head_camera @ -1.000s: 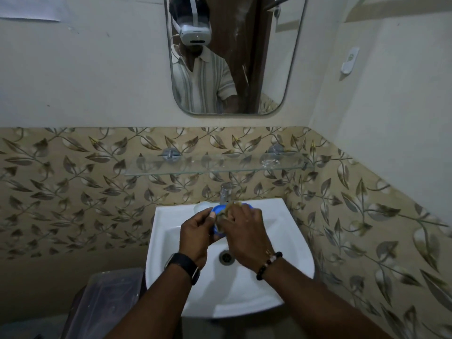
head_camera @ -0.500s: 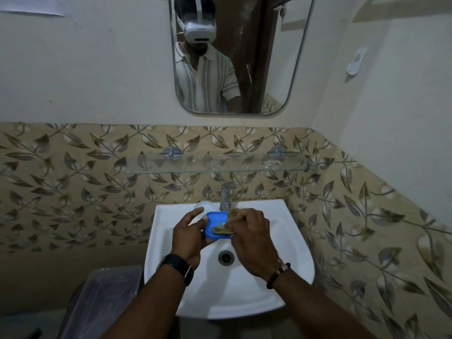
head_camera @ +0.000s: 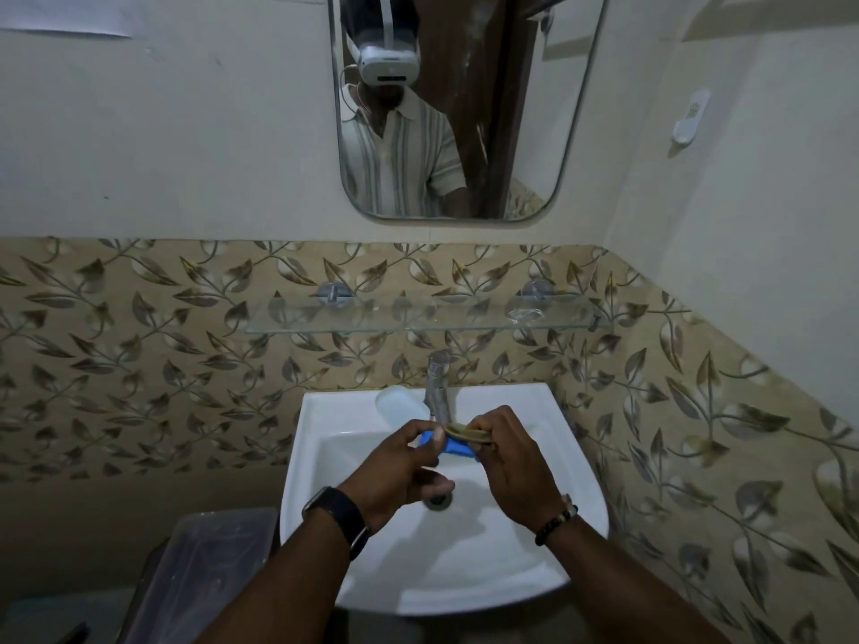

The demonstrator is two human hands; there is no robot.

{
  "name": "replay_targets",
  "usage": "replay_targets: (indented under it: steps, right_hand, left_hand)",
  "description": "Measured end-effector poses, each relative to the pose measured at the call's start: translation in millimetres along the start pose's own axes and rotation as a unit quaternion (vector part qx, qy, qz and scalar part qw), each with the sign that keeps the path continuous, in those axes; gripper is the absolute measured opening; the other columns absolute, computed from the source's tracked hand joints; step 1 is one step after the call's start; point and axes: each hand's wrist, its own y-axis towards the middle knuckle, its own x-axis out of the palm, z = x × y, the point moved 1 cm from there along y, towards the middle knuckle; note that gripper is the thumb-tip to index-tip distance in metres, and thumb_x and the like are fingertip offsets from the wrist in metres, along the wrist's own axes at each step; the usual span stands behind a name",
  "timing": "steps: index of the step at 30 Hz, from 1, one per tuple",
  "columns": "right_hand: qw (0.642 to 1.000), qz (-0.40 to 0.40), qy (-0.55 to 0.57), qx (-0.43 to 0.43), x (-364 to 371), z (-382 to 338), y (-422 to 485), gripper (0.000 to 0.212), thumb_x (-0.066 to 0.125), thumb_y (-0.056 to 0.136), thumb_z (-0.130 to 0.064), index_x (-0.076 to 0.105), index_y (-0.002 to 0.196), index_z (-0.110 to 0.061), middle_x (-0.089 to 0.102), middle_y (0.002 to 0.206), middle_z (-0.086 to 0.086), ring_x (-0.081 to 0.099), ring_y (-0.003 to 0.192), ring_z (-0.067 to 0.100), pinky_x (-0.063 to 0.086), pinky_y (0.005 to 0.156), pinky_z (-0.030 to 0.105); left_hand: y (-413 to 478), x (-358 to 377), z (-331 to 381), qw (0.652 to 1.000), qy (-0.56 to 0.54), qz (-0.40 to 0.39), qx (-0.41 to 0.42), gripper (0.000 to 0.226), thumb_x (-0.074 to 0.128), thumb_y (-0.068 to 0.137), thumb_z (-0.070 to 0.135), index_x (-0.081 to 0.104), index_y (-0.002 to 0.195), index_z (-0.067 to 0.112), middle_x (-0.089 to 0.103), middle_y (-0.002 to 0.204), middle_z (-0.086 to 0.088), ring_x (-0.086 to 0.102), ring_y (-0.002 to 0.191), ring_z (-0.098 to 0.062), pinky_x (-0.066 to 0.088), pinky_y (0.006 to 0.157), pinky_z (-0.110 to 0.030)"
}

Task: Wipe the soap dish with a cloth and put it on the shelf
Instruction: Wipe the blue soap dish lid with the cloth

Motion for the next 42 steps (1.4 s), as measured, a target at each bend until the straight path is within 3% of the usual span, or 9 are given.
replay_targets:
  steps: [5, 8, 15, 21, 25, 29, 32, 36, 42]
  right_hand:
    - [0.999, 0.026, 0.006, -0.022, -2.8, -1.9, 4.1, 0.028, 0.037, 0.104, -0.029, 0.061, 0.104, -0.015, 0.054, 0.097, 0.001, 0.050, 0.086, 0.003, 0.042, 0.076, 0.014]
    - [0.997, 0.068, 0.011, -0.029, -3.0, -6.5, 12.1, 0.024, 0.040, 0.103, -0.021, 0.063, 0.105, -0.012, 0.056, 0.099, 0.003, 0.049, 0.091, -0.002, 0.040, 0.080, 0.011]
    - [0.981, 0.190, -0.040, -0.011, 10.0, -0.7, 24.2, 0.021, 0.046, 0.099, -0.012, 0.062, 0.113, -0.011, 0.054, 0.113, 0.010, 0.059, 0.100, 0.027, 0.054, 0.086, 0.037]
    - [0.967, 0.105, -0.107, -0.204, 9.3, -4.3, 21.9, 0.025, 0.054, 0.093, -0.006, 0.056, 0.116, -0.015, 0.049, 0.121, 0.006, 0.051, 0.113, 0.025, 0.049, 0.098, 0.040]
    - [0.982, 0.127, -0.068, -0.121, -1.0, -1.3, 33.4, 0.027, 0.051, 0.092, -0.006, 0.059, 0.116, -0.016, 0.056, 0.121, 0.008, 0.055, 0.114, 0.023, 0.048, 0.097, 0.032]
    - [0.968, 0.250, 0.021, -0.018, -1.8, -15.6, 44.0, 0.023, 0.041, 0.099, -0.010, 0.062, 0.110, -0.005, 0.060, 0.110, 0.009, 0.058, 0.105, 0.022, 0.049, 0.093, 0.032]
    - [0.932, 0.330, 0.104, 0.104, -5.5, -15.1, 51.6, 0.016, 0.043, 0.102, -0.026, 0.057, 0.110, -0.023, 0.061, 0.107, -0.001, 0.062, 0.098, 0.023, 0.052, 0.085, 0.033]
    - [0.857, 0.293, 0.349, 0.239, 3.0, -23.5, 53.9, 0.010, 0.049, 0.104, -0.029, 0.058, 0.106, -0.032, 0.070, 0.101, -0.018, 0.065, 0.087, 0.030, 0.053, 0.074, 0.048]
    - [0.775, 0.239, 0.497, 0.308, 19.3, -45.3, 53.3, 0.008, 0.061, 0.096, -0.028, 0.063, 0.103, -0.030, 0.068, 0.117, 0.011, 0.062, 0.101, 0.028, 0.050, 0.085, 0.048]
  left_hand:
    - [6.8, -11.6, -5.3, 0.945, 0.279, 0.082, 0.149, 0.039, 0.059, 0.084, 0.068, 0.069, 0.093, 0.031, 0.061, 0.107, -0.005, 0.056, 0.092, -0.015, 0.051, 0.088, -0.038]
    - [8.8, -12.6, -2.6, 0.935, 0.271, 0.078, 0.216, 0.021, 0.065, 0.092, 0.040, 0.066, 0.087, 0.020, 0.066, 0.089, 0.000, 0.057, 0.081, -0.009, 0.046, 0.080, -0.028]
    - [16.9, 3.4, -6.3, 0.937, 0.215, 0.139, 0.239, 0.017, 0.069, 0.089, 0.035, 0.067, 0.077, 0.024, 0.069, 0.079, 0.004, 0.063, 0.077, -0.016, 0.053, 0.074, -0.034]
    - [22.1, 2.5, -3.3, 0.961, 0.117, 0.149, 0.202, 0.008, 0.066, 0.091, 0.008, 0.072, 0.085, 0.008, 0.076, 0.087, -0.011, 0.071, 0.087, -0.031, 0.058, 0.080, -0.041]
    - [15.6, 10.4, 1.0, 0.969, 0.023, 0.146, 0.200, 0.015, 0.064, 0.096, 0.017, 0.071, 0.085, 0.009, 0.073, 0.086, -0.010, 0.065, 0.080, -0.017, 0.054, 0.072, -0.033]
    - [15.1, 23.4, 6.5, 0.967, -0.051, 0.152, 0.200, 0.016, 0.064, 0.095, 0.016, 0.069, 0.090, 0.002, 0.072, 0.086, -0.005, 0.063, 0.083, -0.016, 0.054, 0.074, -0.035]
    - [13.9, 24.6, 11.7, 0.959, -0.125, 0.156, 0.199, 0.015, 0.062, 0.096, 0.017, 0.069, 0.092, 0.005, 0.074, 0.089, -0.001, 0.065, 0.090, -0.018, 0.055, 0.085, -0.044]
    - [16.4, 25.2, 14.3, 0.944, -0.223, 0.140, 0.201, 0.023, 0.062, 0.089, 0.027, 0.066, 0.098, 0.006, 0.075, 0.098, 0.003, 0.067, 0.100, -0.020, 0.052, 0.093, -0.047]
    - [19.5, 35.4, 11.8, 0.908, -0.340, 0.118, 0.216, 0.021, 0.057, 0.093, 0.024, 0.064, 0.100, 0.005, 0.074, 0.112, -0.012, 0.071, 0.105, -0.025, 0.057, 0.088, -0.036]
